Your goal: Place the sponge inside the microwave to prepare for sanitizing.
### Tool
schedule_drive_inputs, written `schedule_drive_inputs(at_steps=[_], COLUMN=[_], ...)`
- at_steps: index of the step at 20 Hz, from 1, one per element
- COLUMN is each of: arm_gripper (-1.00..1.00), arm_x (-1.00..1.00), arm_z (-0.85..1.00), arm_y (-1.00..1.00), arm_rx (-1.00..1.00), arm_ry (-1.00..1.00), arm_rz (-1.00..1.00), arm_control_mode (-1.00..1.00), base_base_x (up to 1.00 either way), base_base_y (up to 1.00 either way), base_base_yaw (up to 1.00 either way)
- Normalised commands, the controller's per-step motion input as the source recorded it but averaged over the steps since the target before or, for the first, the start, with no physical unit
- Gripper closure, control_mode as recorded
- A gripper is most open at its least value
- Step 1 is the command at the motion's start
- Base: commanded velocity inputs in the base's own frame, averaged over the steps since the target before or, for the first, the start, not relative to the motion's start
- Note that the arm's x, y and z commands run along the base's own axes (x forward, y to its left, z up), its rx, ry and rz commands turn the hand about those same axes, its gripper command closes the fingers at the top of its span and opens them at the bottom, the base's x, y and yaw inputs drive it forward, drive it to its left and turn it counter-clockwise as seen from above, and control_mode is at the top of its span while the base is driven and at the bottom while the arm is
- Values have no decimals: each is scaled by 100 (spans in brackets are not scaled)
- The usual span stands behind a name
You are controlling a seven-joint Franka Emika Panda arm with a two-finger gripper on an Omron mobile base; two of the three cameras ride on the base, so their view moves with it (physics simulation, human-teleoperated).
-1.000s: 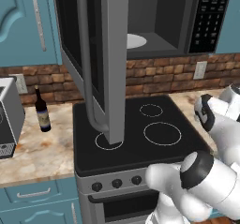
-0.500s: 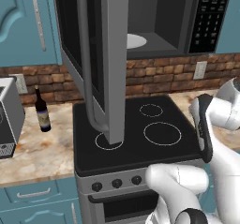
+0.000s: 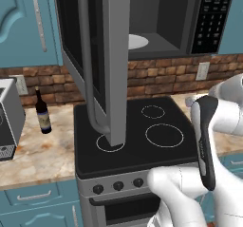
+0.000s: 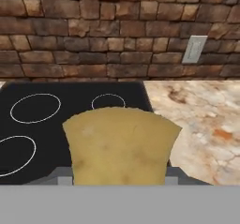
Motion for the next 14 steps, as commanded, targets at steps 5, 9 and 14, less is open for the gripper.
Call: schedule_drive_inputs(at_steps=[5,9,14], arm_gripper=[100,100,100], arm_x=[-46,-30,-13], arm_z=[88,98,61], arm_y=[36,70,59], arm_rx=[0,0,-2], arm_ry=[-5,0,0], arm_rz=[9,8,5], arm_control_mode=[-100,-100,-100], base_base_x=[0,0,0], base_base_y=[0,0,0], base_base_yaw=[0,0,0])
